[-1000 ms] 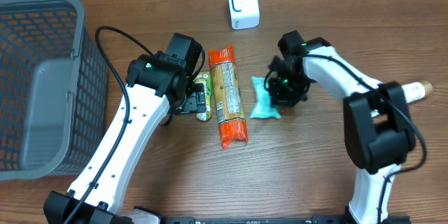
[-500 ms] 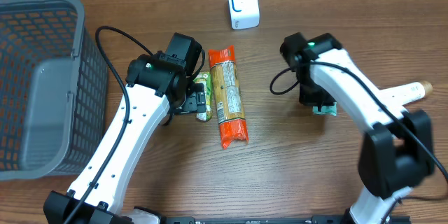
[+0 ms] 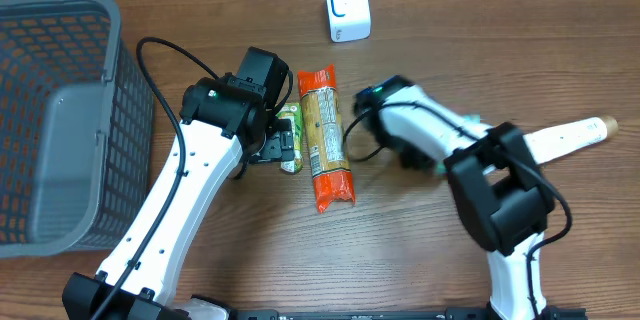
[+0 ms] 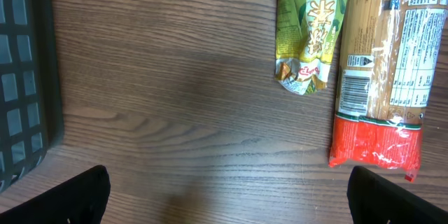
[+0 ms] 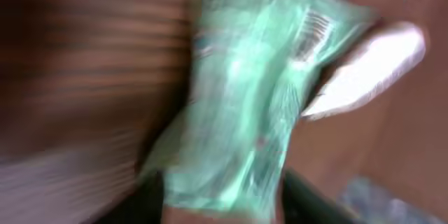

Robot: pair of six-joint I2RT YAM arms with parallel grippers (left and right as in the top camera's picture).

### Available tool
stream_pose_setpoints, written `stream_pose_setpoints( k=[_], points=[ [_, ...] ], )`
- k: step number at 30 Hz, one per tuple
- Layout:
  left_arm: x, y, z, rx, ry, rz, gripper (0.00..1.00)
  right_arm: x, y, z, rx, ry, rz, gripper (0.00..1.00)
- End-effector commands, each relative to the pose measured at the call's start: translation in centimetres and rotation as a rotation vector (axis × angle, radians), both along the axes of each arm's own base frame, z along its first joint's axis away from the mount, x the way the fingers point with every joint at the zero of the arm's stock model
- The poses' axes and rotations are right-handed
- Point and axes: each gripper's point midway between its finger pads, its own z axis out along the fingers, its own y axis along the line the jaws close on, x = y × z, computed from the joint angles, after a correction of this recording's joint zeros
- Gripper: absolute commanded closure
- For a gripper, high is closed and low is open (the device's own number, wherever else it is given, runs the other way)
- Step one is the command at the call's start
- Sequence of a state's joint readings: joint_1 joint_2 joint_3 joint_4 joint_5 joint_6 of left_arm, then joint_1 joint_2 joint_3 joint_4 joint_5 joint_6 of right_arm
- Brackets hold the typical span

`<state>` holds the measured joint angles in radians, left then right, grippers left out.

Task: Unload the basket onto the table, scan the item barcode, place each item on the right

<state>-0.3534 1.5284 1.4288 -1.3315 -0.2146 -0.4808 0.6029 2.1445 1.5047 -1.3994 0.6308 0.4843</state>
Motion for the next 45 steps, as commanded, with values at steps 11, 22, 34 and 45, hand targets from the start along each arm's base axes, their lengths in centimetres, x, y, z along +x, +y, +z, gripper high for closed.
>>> stream_pose_setpoints(
  k=[11, 22, 34, 45],
  points=[
    [0.1, 0.2, -0.1, 0.010, -0.003, 0.022, 0.00, -0.4, 7.3, -0.9, 0.420, 0.018, -0.123, 0.22],
    [0.1, 0.2, -0.1, 0.010, -0.003, 0.022, 0.00, 5.2, 1.4, 4.1, 0.914, -0.068, -0.417, 0.88],
    [0.1, 0.2, -0.1, 0.010, -0.003, 0.022, 0.01, 5.1, -4.0, -0.4, 0.748, -0.152, -0.461, 0.96],
    [0.1, 0.2, -0.1, 0.010, -0.003, 0.022, 0.00, 5.8, -5.5, -1.5, 0.671, -0.187, -0.359, 0.96]
  ],
)
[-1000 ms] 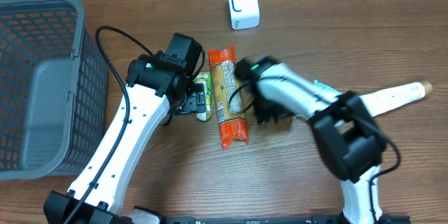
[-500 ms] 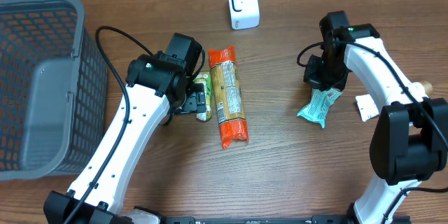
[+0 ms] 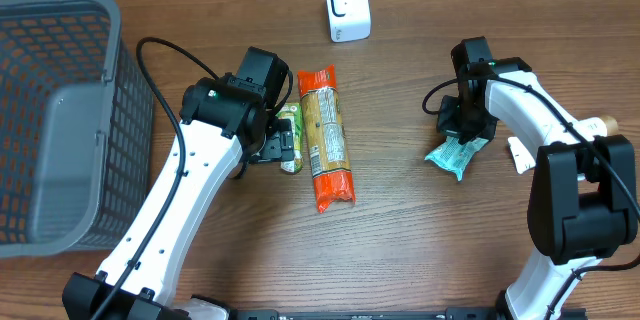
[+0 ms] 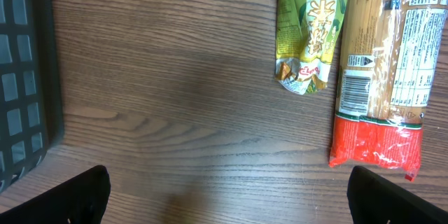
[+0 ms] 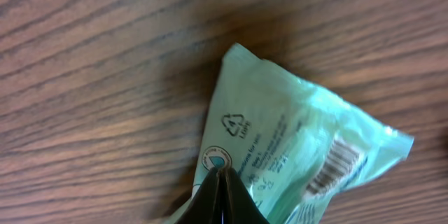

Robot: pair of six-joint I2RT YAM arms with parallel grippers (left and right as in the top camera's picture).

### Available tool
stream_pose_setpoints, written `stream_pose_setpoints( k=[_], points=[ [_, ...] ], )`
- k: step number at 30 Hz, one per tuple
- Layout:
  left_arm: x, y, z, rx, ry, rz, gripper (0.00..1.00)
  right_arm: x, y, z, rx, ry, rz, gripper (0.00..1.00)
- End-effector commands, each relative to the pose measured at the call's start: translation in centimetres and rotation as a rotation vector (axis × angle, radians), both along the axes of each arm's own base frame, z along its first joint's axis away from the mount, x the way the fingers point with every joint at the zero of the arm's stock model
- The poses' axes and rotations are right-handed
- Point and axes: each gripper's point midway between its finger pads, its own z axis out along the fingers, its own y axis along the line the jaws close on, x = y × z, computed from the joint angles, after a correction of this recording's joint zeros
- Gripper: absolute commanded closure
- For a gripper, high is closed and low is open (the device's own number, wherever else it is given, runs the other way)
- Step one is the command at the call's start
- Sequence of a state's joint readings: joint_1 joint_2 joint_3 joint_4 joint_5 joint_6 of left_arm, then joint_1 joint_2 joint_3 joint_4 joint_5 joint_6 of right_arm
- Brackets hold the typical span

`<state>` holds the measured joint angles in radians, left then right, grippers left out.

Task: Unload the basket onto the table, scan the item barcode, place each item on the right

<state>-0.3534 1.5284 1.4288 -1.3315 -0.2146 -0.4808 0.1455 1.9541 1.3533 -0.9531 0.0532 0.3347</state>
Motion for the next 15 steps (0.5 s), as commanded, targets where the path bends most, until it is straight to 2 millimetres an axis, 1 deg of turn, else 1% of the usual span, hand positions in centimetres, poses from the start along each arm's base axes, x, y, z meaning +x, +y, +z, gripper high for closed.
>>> stream_pose_setpoints(
  k=[1, 4, 7, 10, 13, 15],
  points=[
    [0.1, 0.2, -0.1, 0.010, -0.003, 0.022, 0.00, 0.0, -0.8, 0.2, -0.043, -0.012, 0.033, 0.96],
    [0.1, 0.2, -0.1, 0.010, -0.003, 0.022, 0.00, 0.0, -0.5, 1.0, -0.028, -0.003, 0.052, 0.96],
    [0.1, 0.2, -0.1, 0.010, -0.003, 0.022, 0.00, 0.1, -0.6, 2.8, -0.031, -0.007, 0.091, 0.96],
    [0.1, 0.2, -0.1, 0.010, -0.003, 0.022, 0.00, -0.1, -1.4, 4.4, -0.054, -0.010, 0.138, 0.96],
    [0.1, 0.2, -0.1, 0.010, -0.003, 0.022, 0.00, -0.3, -2.2, 4.7, -0.054, -0.004, 0.172, 0.96],
    [0.1, 0.2, -0.1, 0.010, -0.003, 0.022, 0.00, -0.4, -2.0, 4.2, -0.025, -0.005, 0.215, 0.96]
  ],
)
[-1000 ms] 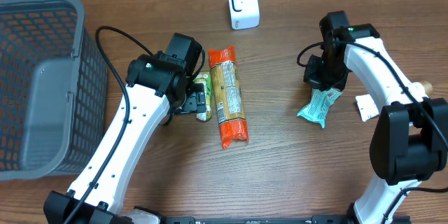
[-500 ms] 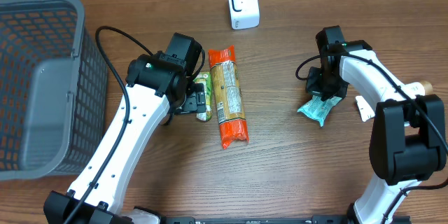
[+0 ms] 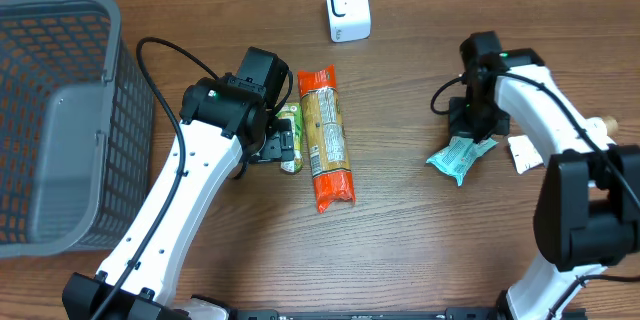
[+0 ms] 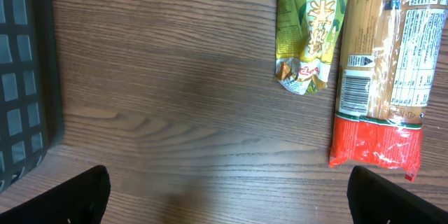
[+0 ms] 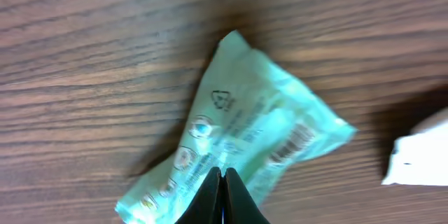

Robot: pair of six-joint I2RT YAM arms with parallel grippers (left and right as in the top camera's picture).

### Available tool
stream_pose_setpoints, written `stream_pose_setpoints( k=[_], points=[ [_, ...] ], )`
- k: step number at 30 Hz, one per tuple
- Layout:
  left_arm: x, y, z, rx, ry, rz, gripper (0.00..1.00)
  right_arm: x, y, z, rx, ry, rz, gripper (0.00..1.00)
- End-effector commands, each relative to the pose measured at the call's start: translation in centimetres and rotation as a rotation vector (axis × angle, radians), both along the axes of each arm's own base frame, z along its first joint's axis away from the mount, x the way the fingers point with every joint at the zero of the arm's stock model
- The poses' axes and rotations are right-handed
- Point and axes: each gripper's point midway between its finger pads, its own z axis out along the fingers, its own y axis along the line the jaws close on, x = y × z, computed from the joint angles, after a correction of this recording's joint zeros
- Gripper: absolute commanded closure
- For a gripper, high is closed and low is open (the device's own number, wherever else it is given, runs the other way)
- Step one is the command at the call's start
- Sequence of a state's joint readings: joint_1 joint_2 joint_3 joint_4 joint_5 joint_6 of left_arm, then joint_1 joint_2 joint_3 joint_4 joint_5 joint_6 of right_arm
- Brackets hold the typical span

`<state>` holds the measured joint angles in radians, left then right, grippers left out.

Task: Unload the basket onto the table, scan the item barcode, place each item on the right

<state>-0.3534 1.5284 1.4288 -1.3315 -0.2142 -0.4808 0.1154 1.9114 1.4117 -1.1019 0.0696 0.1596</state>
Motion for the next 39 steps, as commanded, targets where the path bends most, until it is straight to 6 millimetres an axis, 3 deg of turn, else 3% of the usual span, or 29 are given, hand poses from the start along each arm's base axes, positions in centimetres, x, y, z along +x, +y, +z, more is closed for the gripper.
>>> stream_pose_setpoints(
  k=[1, 8, 21, 22, 23, 25, 27, 30, 34, 39],
  points=[
    [0.1, 0.2, -0.1, 0.010, -0.003, 0.022, 0.01, 0.8, -0.4, 1.1, 0.021, -0.053, 0.093, 0.96],
    [0.1, 0.2, -0.1, 0.010, -0.003, 0.022, 0.01, 0.2, -0.6, -1.0, 0.014, -0.045, 0.190, 0.96],
    [0.1, 0.2, -0.1, 0.010, -0.003, 0.022, 0.00, -1.4, -1.2, -4.3, 0.012, -0.032, 0.200, 0.96],
    [0.1, 0.2, -0.1, 0.010, -0.003, 0.022, 0.00, -1.5, -1.2, -4.5, 0.013, -0.032, 0.200, 0.91],
    [0.1, 0.2, -0.1, 0.010, -0.003, 0.022, 0.00, -1.6, -1.2, -4.6, 0.015, -0.030, 0.199, 0.80],
    [0.1, 0.2, -0.1, 0.010, -0.003, 0.022, 0.00, -1.9, -1.2, -4.8, 0.015, -0.019, 0.200, 0.40],
    [0.1, 0.2, -0.1, 0.010, -0.003, 0.022, 0.01, -2.3, -1.2, -4.8, 0.015, -0.006, 0.199, 0.23],
    [0.1, 0.2, -0.1, 0.010, -0.003, 0.022, 0.01, -2.5, -1.2, -4.8, 0.018, 0.005, 0.195, 0.17],
    [0.1, 0.2, -0.1, 0.010, -0.003, 0.022, 0.00, -2.3, -0.1, -4.5, 0.082, -0.005, 0.198, 0.16],
    [0.1, 0.2, -0.1, 0.010, -0.003, 0.022, 0.00, -0.1, 1.9, -1.0, 0.193, -0.039, 0.080, 0.16]
  ],
)
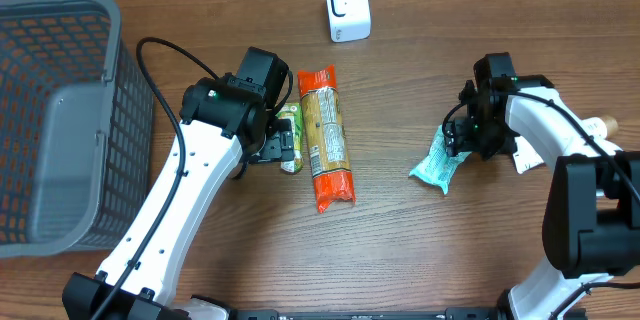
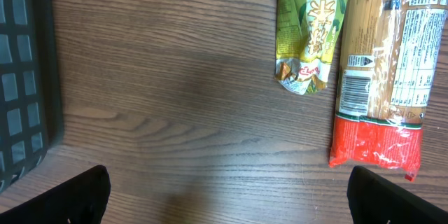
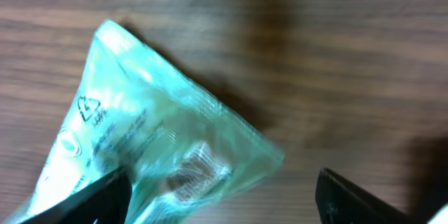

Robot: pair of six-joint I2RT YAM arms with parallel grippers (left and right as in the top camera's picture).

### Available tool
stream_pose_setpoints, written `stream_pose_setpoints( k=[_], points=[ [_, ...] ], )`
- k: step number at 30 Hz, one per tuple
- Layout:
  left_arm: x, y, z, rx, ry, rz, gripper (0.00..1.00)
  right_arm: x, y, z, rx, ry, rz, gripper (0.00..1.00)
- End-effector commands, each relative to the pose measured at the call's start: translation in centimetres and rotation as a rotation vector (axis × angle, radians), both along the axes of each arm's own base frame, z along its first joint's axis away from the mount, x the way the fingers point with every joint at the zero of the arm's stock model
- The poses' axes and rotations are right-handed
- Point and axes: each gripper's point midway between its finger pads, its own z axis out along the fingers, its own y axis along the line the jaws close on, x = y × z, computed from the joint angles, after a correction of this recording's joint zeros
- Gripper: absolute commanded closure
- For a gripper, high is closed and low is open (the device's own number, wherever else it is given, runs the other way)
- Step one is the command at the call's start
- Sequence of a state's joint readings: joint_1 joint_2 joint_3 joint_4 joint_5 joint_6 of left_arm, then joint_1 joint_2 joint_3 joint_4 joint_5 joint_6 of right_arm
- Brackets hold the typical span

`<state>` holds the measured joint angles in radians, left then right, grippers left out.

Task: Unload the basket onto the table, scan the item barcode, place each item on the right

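Note:
A crumpled mint-green packet (image 1: 435,167) lies on the wooden table at the right, its barcode (image 3: 196,171) facing up. My right gripper (image 3: 220,182) hangs open just over it, one finger (image 3: 91,199) on the packet's side and the other beyond its right corner. The white scanner (image 1: 347,7) stands at the back middle. My left gripper (image 2: 227,182) is open over bare wood, beside a green tea packet (image 2: 311,28) and an orange pasta bag (image 2: 385,77).
A grey mesh basket (image 1: 60,120) fills the left side. A white slip (image 1: 522,155) and a white tube (image 1: 603,122) lie by the right arm. The pasta bag (image 1: 325,140) and tea packet (image 1: 290,138) sit mid-table.
My right gripper was shut above the mint packet; now it is open and close over it. The packet lies slightly further left and forward. The left arm has not moved.
The right arm was reached toward the middle of the table, the mint packet blurred and close in its view. Then the packet lay at the right with the shut gripper above it. Now the gripper is open over it. The left arm stayed still throughout.

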<state>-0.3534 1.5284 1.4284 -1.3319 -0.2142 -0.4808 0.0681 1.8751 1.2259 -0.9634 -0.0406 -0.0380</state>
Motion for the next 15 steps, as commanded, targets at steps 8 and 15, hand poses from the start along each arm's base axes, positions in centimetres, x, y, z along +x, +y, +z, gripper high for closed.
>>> stream_pose_setpoints(
  k=[8, 15],
  points=[
    [0.1, 0.2, -0.1, 0.010, -0.004, 0.023, 0.00, 3.9, 2.2, 8.0, 0.290, 0.007, -0.494, 0.18],
    [0.1, 0.2, -0.1, 0.010, -0.004, 0.022, 0.01, -1.0, 2.4, 5.6, 0.294, 0.169, -0.384, 0.17]
  ],
)
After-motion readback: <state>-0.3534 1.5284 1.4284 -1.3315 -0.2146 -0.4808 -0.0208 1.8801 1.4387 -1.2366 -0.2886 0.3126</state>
